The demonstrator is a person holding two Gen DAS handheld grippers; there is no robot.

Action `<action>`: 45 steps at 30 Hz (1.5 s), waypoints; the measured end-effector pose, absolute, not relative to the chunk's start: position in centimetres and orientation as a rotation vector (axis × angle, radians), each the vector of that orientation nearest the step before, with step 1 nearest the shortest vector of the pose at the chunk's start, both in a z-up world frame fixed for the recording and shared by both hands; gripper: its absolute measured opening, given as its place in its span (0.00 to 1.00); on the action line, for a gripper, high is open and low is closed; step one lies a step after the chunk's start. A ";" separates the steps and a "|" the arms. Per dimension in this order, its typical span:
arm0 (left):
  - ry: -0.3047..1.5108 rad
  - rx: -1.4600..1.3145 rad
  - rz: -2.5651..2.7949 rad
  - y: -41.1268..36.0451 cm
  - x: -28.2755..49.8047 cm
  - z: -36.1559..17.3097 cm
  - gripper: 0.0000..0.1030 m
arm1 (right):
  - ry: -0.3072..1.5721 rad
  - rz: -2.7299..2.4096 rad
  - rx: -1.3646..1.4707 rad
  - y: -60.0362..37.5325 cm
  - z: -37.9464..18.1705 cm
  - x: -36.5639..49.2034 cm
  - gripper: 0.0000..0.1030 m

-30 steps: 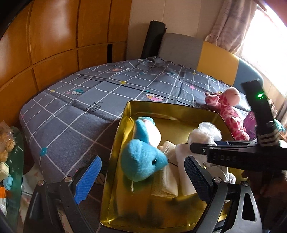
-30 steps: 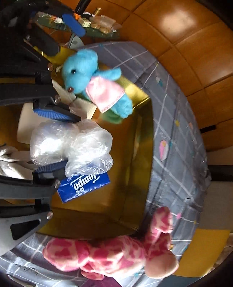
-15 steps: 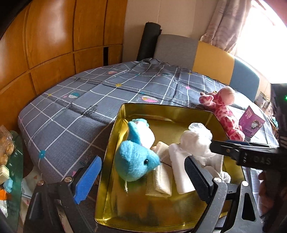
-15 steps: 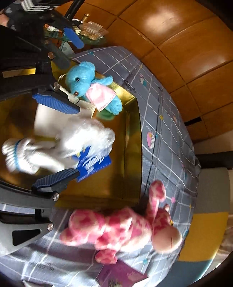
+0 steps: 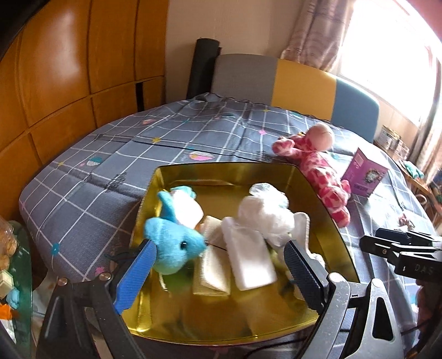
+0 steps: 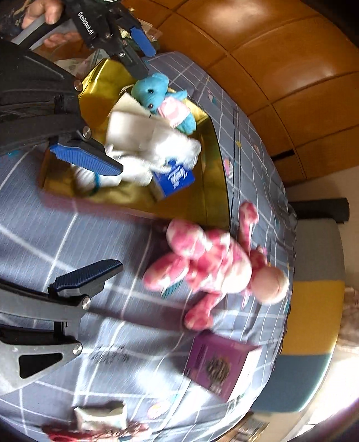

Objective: Organize soft objects
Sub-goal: 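Move the left tool to the brown scrunchie while the right tool approaches the red fuzzy mitten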

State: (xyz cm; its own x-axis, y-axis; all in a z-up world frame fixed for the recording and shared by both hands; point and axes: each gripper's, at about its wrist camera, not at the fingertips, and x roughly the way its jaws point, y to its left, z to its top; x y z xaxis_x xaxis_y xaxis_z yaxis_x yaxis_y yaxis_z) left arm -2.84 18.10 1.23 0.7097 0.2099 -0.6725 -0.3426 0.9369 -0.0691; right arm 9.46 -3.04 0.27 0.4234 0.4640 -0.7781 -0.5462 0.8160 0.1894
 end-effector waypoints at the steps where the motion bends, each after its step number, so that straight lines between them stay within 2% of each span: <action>1: 0.722 -0.187 0.300 17.7 -2.7 1.3 0.92 | 0.941 0.621 -0.092 -3.7 0.2 9.5 0.62; 16: 0.754 -0.052 0.109 10.3 0.7 2.1 0.92 | 0.915 0.312 0.030 -18.8 0.7 11.8 0.62; 23: 0.760 0.005 -0.023 5.3 3.5 2.7 0.92 | 0.834 -0.072 0.255 -32.3 1.3 12.8 0.62; 29: 0.768 0.071 -0.118 0.3 6.3 2.7 0.92 | 0.786 -0.365 0.537 -41.5 -0.9 11.5 0.62; 35: 0.807 0.116 -0.219 -5.2 9.4 1.9 0.92 | 0.807 -0.389 0.656 -43.4 -1.9 11.3 0.62; 45: 0.915 0.127 -0.353 -12.9 14.0 -0.4 0.90 | 0.842 -0.323 0.665 -42.7 -2.6 11.6 0.62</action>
